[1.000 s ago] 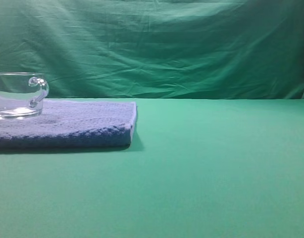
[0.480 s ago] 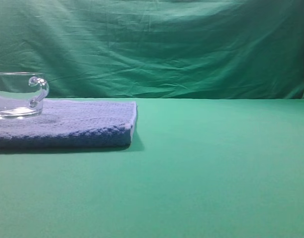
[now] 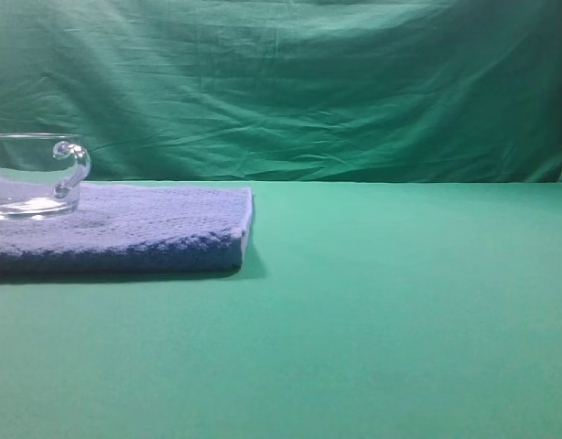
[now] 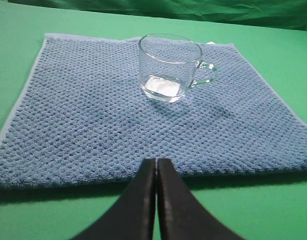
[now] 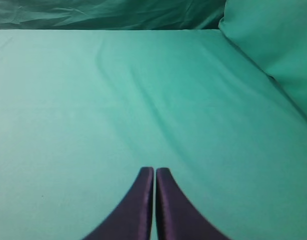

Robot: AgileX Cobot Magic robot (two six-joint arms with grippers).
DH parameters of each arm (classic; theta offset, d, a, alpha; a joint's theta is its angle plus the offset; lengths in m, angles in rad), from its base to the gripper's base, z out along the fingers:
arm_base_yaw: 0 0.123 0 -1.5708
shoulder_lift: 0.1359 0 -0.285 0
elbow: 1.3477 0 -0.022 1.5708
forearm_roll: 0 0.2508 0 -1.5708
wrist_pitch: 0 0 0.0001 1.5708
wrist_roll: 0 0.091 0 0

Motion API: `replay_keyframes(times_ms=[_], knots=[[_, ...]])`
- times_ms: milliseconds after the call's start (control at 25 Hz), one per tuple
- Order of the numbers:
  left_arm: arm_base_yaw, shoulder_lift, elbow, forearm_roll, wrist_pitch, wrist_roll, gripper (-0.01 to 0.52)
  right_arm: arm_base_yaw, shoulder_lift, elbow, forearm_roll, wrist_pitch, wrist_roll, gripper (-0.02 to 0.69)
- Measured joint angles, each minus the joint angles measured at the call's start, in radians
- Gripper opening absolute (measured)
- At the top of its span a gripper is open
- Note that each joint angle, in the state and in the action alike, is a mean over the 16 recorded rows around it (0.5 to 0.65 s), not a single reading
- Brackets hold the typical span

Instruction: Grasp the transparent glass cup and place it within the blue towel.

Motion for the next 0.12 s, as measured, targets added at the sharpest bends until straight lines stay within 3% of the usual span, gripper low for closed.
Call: replay_keyframes(times_ms=[120], knots=[[0.000, 0.000, 0.000, 0.000, 0.000, 0.000, 0.000, 0.000, 0.000, 0.000, 0.000, 0.000, 0.000, 0.000]])
